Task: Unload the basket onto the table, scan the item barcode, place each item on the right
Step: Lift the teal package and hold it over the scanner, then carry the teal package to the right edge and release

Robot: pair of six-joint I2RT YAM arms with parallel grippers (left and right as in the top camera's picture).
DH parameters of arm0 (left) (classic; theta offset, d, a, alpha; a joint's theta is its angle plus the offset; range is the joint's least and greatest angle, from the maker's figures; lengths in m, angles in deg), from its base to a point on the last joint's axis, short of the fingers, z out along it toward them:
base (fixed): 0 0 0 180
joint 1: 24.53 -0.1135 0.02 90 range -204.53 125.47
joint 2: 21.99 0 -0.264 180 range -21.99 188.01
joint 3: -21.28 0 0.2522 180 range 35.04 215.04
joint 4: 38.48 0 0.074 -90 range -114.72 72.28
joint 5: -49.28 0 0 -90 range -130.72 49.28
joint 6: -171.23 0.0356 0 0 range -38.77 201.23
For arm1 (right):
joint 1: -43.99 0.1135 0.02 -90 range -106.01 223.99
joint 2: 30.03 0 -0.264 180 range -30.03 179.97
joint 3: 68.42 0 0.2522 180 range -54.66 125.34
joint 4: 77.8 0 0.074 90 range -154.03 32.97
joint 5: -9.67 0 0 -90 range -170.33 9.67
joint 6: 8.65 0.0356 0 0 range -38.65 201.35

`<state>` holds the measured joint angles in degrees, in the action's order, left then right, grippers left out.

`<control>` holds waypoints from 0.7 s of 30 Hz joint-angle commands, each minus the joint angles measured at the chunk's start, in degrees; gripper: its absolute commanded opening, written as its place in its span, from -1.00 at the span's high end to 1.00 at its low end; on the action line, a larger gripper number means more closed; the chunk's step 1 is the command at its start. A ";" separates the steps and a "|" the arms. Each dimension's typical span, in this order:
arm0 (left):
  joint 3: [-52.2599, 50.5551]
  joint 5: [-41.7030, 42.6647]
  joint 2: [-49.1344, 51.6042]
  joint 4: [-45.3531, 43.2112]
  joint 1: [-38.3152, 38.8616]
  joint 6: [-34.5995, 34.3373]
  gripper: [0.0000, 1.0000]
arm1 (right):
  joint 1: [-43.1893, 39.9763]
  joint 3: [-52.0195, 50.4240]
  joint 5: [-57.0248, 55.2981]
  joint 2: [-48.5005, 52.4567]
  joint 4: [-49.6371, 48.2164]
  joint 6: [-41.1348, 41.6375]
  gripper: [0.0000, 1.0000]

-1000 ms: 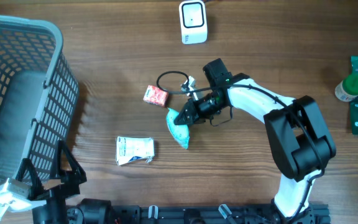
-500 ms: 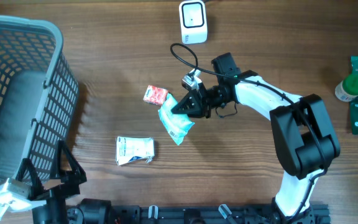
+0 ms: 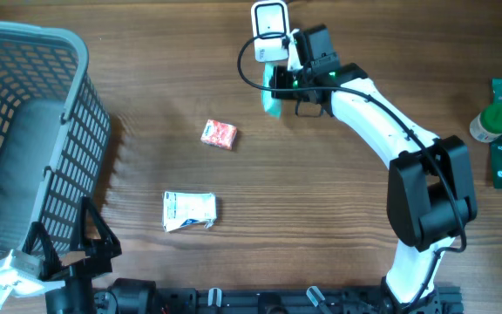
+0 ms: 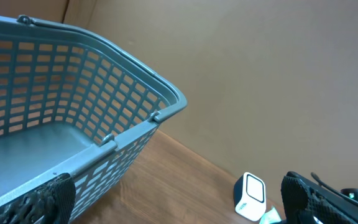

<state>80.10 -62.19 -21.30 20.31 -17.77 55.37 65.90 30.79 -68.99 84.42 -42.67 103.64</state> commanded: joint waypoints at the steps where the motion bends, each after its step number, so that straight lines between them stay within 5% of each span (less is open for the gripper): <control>1: -0.17 0.46 -0.15 -0.15 0.31 -0.31 -1.00 | -0.02 1.33 -11.39 -1.36 -7.34 0.94 0.91; 7: -0.17 0.46 -0.15 -0.13 0.31 -0.31 -1.00 | -0.02 5.42 -17.77 4.48 -23.76 3.32 0.91; 13: -0.17 0.46 -0.15 5.44 0.31 -0.31 -1.00 | 0.11 31.80 -23.08 22.08 -13.29 -1.73 0.90; 17: -0.17 0.46 -0.15 19.04 0.31 -0.31 -1.00 | 2.14 34.32 -29.31 23.02 -11.85 -8.04 0.90; 21: -0.22 0.44 -0.15 20.98 0.31 -0.50 -1.00 | 5.62 34.34 -36.35 23.02 -11.06 -13.29 0.90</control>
<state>79.88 -61.99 -21.26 41.34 -17.77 55.15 69.82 63.25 -99.92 106.74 -53.86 93.93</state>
